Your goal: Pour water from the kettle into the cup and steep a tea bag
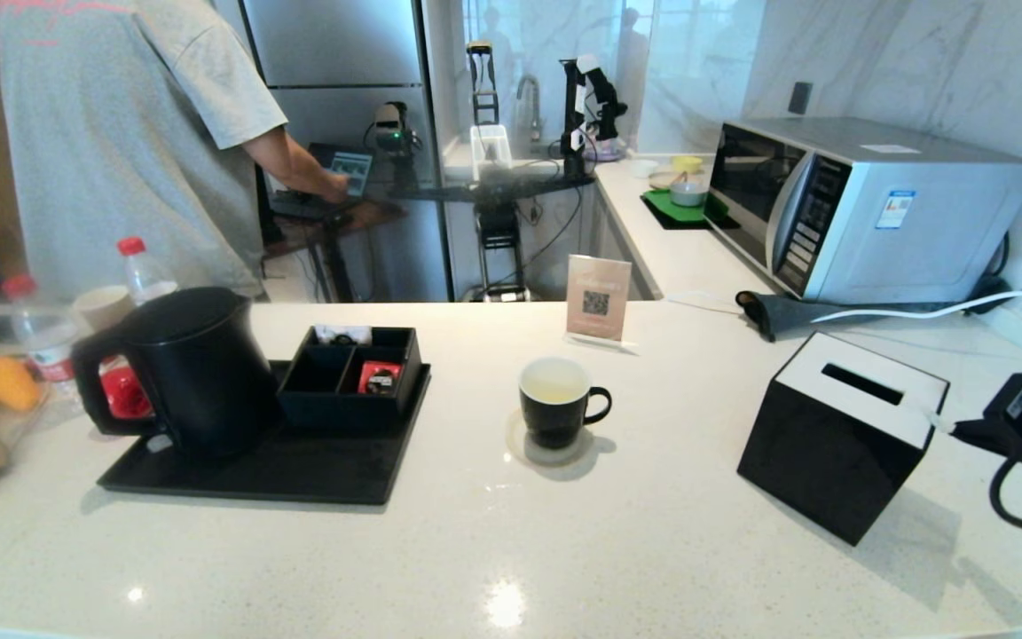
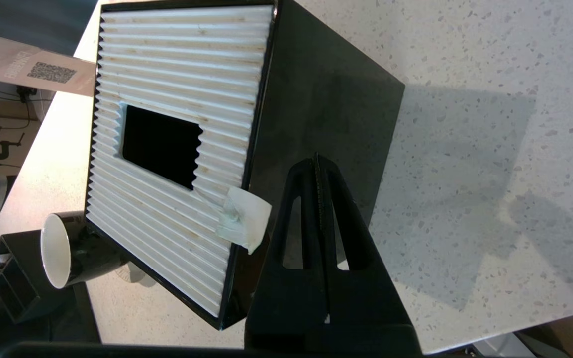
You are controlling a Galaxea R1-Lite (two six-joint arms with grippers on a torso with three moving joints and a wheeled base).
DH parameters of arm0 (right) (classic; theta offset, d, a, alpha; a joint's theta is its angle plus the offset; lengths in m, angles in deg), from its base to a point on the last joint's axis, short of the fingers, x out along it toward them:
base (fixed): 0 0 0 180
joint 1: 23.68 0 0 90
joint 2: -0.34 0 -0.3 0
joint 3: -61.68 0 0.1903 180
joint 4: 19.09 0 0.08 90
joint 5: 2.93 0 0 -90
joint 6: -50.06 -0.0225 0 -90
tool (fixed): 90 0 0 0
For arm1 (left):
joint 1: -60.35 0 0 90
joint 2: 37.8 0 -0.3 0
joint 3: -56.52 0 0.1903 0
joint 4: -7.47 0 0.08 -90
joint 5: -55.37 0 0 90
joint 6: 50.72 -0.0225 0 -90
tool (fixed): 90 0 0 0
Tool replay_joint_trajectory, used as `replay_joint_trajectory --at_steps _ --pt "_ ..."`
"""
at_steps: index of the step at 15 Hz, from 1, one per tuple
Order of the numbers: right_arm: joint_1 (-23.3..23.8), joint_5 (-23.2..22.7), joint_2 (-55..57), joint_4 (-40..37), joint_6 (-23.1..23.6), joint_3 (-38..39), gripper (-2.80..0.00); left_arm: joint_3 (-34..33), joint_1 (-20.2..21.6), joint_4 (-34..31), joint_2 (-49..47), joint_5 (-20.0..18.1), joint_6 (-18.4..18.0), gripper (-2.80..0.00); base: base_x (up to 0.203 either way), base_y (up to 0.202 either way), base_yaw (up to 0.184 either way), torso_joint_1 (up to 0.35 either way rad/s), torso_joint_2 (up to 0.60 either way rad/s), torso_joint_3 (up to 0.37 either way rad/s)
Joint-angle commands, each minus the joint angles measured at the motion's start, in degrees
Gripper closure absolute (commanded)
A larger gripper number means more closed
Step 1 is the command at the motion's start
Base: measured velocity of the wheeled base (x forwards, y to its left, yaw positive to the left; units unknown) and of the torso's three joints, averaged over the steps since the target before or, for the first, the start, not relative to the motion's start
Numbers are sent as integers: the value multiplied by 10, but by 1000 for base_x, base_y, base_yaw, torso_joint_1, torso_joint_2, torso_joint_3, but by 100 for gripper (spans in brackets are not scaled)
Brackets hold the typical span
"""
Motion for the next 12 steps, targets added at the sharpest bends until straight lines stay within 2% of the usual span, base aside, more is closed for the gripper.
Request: replay_joint_trajectory --at_steps 1,5,12 --pt "0 -1 -3 -3 -2 0 0 0 0 0 0 0 -1 -280 0 0 0 0 0 0" --pt "0 -19 -19 -18 -2 0 0 0 0 0 0 0 0 -280 0 0 0 0 0 0" --pt "-1 -19 -20 -19 -2 -1 0 0 0 0 0 0 0 -280 0 0 0 0 0 0"
